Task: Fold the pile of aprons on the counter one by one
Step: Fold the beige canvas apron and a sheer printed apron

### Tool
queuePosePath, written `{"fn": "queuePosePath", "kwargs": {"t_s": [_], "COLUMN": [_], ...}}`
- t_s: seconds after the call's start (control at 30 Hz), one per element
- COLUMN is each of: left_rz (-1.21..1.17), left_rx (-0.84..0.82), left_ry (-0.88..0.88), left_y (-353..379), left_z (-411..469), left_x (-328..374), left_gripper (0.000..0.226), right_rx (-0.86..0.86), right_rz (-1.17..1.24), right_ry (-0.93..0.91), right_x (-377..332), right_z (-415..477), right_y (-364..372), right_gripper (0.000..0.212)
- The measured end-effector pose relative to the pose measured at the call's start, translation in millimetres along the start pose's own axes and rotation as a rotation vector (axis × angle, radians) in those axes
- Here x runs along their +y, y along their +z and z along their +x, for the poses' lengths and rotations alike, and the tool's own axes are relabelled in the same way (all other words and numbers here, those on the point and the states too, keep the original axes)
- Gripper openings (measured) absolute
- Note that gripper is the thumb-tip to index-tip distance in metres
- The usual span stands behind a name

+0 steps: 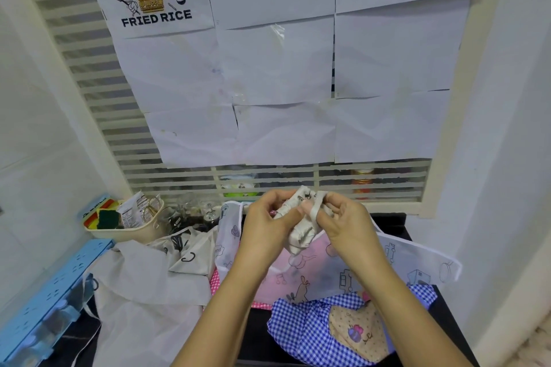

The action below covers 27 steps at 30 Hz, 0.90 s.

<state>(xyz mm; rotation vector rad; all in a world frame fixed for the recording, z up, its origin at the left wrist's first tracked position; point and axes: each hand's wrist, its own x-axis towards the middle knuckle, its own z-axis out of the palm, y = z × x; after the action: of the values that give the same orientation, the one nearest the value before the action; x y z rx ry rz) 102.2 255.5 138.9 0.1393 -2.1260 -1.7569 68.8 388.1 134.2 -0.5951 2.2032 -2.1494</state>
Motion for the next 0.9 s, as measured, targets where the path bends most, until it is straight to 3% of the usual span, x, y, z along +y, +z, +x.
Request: {"fn": "queuePosePath", "kwargs": {"t_s": [0.23,0.47,0.57,0.6,0.73,0.83,0.9], "left_rz": [0.123,0.249,0.363,0.407,0.478,0.311,0.136], "left_rx": [-0.153,-0.443,-0.492,-0.482,-0.281,-0.128,-0.056], "left_ry": [0.113,0.113,0.120,0.128,0.150,0.151,0.138], "left_y": [-7.1,-49.9,-60.6,-62.6,-65.8,-73.2,-73.9], "left_z": [0.2,29.6,43.2,47.1,56.5,60.0,57.5], "left_x": [30.5,86.7,103.2,109.3,125.0,131.4,131.7], "left_gripper": [0.020,0.018,0.019,0.020,0.037,0.044,0.035], "right_rx": [0.152,-0.064,-0.200,-0.213,-0.224,-0.224,-0.203], "right_rz": [-0.250,-0.189,-0.027,-0.030,0.002,0.022,0.080], "right_ry": [-0.046,-0.148,-0.137,-0.140,-0.233,-0.291,-0.338], "right_x": [-11.1,-50.3,-58.9,-63.1,-81.6,-99.8,-107.1], "right_z": [13.9,23.8,28.4,29.9,39.4,43.5,45.6], "right_y": [1.2,2.9,6.9,8.8,14.0,16.7,20.3], "right_gripper": [0.023,0.032,0.014,0.005,0.019,0.024,0.033]}}
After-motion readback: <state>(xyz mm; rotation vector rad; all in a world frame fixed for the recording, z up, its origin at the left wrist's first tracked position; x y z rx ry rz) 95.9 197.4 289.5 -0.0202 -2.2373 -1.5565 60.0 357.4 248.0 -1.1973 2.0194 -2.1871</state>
